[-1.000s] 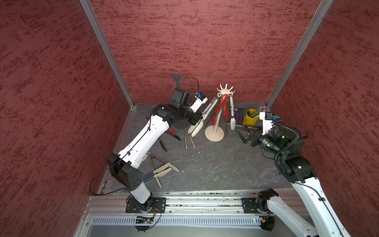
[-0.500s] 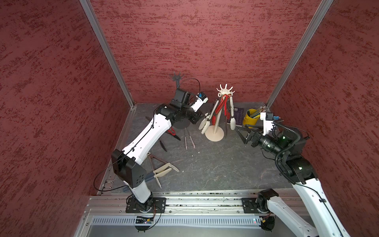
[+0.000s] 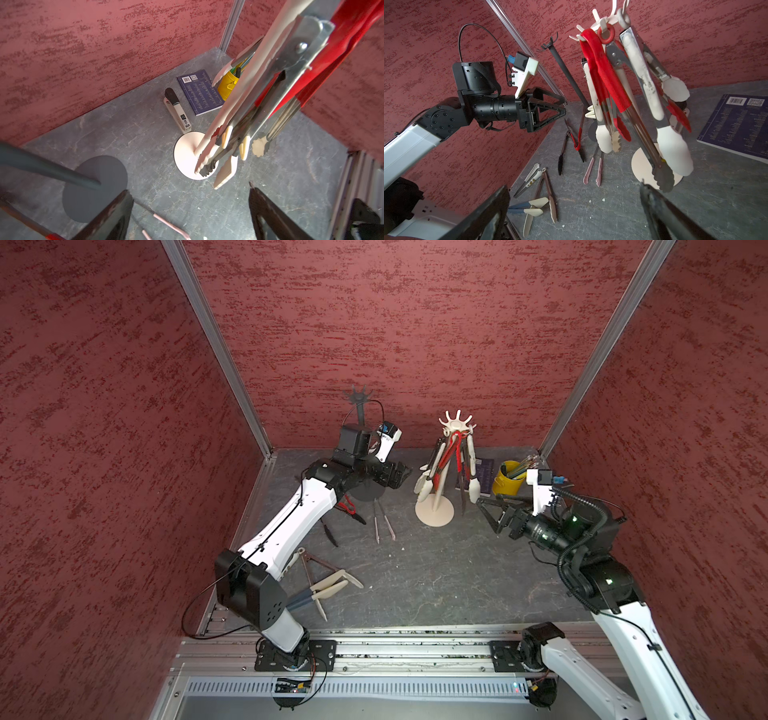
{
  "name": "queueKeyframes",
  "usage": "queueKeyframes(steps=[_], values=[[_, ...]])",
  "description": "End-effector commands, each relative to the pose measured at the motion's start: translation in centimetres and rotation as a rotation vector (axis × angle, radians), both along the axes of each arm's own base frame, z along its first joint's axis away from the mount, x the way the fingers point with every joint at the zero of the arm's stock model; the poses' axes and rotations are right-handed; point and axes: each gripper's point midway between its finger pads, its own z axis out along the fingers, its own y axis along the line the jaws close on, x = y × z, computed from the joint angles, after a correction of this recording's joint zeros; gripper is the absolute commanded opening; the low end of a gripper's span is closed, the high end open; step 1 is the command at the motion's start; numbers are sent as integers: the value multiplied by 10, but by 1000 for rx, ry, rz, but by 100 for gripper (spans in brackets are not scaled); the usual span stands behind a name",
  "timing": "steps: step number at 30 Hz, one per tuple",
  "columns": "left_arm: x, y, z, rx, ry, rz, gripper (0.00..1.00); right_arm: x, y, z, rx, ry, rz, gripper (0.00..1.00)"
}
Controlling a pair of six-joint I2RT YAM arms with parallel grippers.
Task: Hang food tongs on kitchen utensil racks
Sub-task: Hang the food tongs on the rack, then pick up the food tongs from the center of the board.
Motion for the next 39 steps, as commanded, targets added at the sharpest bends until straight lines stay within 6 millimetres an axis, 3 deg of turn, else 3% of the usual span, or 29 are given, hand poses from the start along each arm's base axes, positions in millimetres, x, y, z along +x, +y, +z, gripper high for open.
queueKeyframes(steps=[1, 3, 14, 33, 39], values=[[-9, 9, 45, -176, -48, 28, 96, 1, -4, 4, -6, -7, -24, 99], [-14, 16, 50, -220, -39, 42, 100, 3, -5, 1, -11, 3, -30, 99], [-43, 46, 53, -275, 19, 138, 100, 14, -6, -16, -32, 58, -53, 99], [-103, 90, 12, -230, 227, 326, 100, 25, -7, -49, -38, 138, -78, 99], [-119, 103, -12, -189, 329, 400, 100, 24, -5, -59, -30, 158, -68, 99]])
